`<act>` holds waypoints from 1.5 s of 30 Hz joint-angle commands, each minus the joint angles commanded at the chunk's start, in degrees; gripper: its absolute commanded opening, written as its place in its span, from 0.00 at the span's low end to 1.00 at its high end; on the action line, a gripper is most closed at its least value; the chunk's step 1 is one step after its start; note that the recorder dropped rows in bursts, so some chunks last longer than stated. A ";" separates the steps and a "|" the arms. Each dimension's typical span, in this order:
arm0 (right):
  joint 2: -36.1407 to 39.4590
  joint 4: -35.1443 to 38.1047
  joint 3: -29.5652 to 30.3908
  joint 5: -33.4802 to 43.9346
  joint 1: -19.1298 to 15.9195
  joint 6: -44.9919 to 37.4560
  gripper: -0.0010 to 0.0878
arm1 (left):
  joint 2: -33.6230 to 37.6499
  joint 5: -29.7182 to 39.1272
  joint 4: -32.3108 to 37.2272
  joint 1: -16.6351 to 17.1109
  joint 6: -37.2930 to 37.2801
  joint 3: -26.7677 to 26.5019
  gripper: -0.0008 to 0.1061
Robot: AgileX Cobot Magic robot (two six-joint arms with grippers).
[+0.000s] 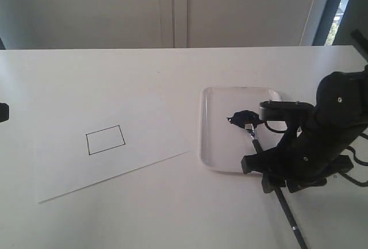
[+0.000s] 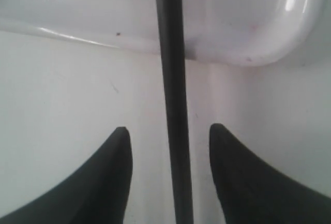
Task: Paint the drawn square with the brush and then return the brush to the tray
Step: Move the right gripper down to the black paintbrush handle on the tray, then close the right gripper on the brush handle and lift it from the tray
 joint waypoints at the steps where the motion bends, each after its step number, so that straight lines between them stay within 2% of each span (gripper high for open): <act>1: 0.55 0.00 0.00 -0.14 0.00 0.00 0.51 | 0.00 0.00 0.00 0.00 0.00 0.00 0.01; 7: 3.95 0.10 -0.11 -1.86 0.00 0.00 0.49 | 0.00 0.13 0.00 0.00 0.11 0.00 0.01; 10: 4.45 0.10 -0.11 -2.77 0.00 0.00 0.42 | 0.00 0.13 0.00 0.00 0.11 0.00 0.01; 12: 4.45 -0.02 -0.11 -2.89 0.00 0.00 0.34 | 0.00 0.24 0.00 0.00 0.22 0.00 0.01; 17: 4.45 -0.02 -0.11 -2.87 0.00 -0.88 0.01 | 0.00 0.24 0.00 0.00 0.22 0.00 0.01; 25: 3.37 0.19 -0.11 -2.41 0.00 -0.88 0.01 | 0.00 0.12 0.11 0.00 0.22 0.00 0.01; 37: -9.03 1.45 -0.19 3.34 0.00 -5.43 0.01 | 0.56 -1.43 1.35 0.00 0.33 0.00 0.01; 45: -15.02 3.01 -0.48 5.29 0.00 -10.27 0.01 | 9.53 -2.40 1.52 0.00 1.87 -1.04 0.01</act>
